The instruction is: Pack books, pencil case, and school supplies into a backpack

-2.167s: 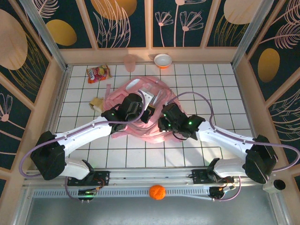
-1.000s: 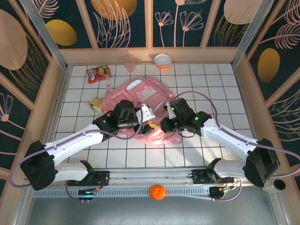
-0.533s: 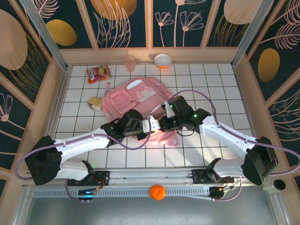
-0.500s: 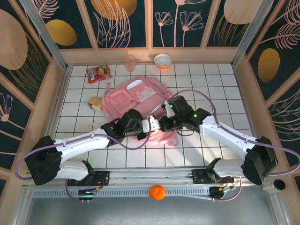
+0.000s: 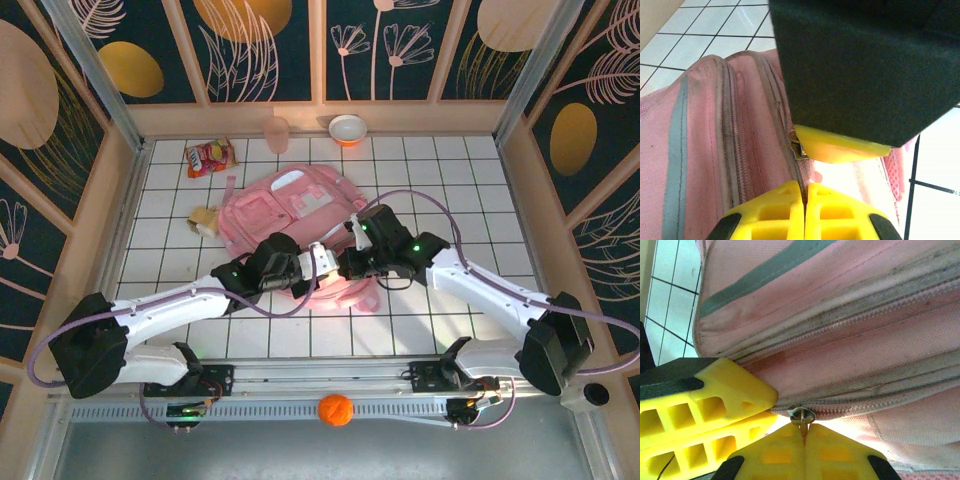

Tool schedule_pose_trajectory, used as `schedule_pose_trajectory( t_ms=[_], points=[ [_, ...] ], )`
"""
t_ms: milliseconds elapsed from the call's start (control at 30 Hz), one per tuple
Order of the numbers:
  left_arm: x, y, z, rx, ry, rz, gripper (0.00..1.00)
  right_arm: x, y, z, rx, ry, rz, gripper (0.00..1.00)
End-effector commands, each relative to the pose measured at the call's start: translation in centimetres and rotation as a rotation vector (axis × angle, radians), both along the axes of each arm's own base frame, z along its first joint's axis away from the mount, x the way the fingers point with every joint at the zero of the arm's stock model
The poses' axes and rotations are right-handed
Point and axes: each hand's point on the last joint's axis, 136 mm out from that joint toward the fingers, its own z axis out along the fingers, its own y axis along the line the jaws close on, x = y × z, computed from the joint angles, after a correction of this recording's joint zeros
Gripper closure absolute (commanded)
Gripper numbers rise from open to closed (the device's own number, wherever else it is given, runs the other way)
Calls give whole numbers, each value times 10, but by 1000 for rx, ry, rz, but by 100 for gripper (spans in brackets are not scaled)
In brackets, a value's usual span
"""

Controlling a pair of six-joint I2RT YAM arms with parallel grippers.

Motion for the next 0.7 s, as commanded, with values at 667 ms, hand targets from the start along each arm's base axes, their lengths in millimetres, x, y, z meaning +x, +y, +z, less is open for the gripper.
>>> schedule_pose_trajectory(
  t_ms=[667],
  points=[
    [-5, -15, 59, -242, -15, -7, 100, 21, -6, -3, 57, -186, -147, 100]
  ],
)
